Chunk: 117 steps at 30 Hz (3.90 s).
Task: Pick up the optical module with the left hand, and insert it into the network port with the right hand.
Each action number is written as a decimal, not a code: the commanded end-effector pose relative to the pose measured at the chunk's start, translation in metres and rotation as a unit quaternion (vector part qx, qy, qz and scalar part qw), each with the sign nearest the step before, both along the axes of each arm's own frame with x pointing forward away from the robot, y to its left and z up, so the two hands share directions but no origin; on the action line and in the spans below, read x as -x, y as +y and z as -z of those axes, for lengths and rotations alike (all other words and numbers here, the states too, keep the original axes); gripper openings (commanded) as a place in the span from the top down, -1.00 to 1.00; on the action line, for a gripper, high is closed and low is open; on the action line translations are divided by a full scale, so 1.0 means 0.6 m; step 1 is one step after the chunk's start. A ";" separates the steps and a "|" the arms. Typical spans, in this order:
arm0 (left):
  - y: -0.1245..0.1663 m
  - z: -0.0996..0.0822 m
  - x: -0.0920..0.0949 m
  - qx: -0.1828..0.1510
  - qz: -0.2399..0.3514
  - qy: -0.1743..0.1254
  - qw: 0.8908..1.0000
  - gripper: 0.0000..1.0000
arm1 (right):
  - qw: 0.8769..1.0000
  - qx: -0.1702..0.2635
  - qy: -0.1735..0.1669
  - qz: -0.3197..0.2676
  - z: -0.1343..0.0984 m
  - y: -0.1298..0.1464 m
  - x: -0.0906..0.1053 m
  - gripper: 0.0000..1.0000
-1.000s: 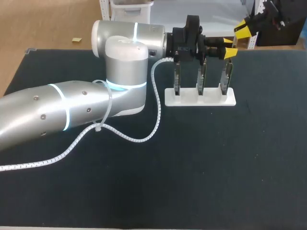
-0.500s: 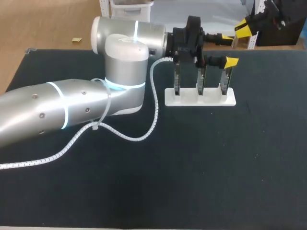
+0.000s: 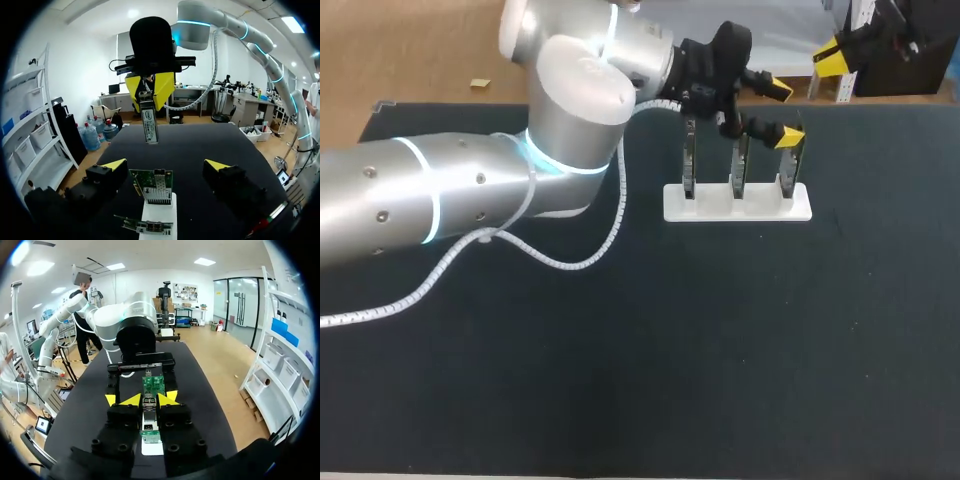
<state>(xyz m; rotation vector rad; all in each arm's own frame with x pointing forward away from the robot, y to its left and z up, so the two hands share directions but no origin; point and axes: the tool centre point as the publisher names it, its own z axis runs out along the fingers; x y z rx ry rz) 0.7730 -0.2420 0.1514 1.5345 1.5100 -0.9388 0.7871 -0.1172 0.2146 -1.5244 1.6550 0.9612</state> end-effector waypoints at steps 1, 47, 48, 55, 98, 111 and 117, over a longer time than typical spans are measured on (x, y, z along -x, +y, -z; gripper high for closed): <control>0.000 -0.004 0.002 -0.041 -0.010 -0.002 0.999 -1.00 | 1.000 0.000 -0.002 0.001 -0.001 0.000 0.001 1.00; 0.010 0.045 0.006 -0.124 0.000 0.029 0.992 -1.00 | 1.000 -0.001 -0.007 0.000 0.006 -0.004 0.015 1.00; 0.010 0.045 0.006 -0.124 0.000 0.029 0.992 -1.00 | 1.000 -0.001 -0.007 0.000 0.006 -0.005 0.015 1.00; 0.010 0.045 0.001 -0.128 0.001 0.030 0.991 -1.00 | 1.000 -0.001 -0.007 -0.003 0.006 -0.005 0.016 1.00; 0.011 0.057 0.004 -0.148 0.020 0.035 0.988 -1.00 | 1.000 0.007 -0.013 -0.004 0.005 -0.004 0.015 1.00; 0.011 0.057 0.007 -0.149 0.020 0.036 0.988 -1.00 | 1.000 0.004 -0.014 -0.006 0.005 0.001 0.015 1.00; 0.012 0.059 0.008 -0.149 0.020 0.038 0.988 -1.00 | 1.000 0.004 -0.012 -0.007 0.007 0.003 0.016 1.00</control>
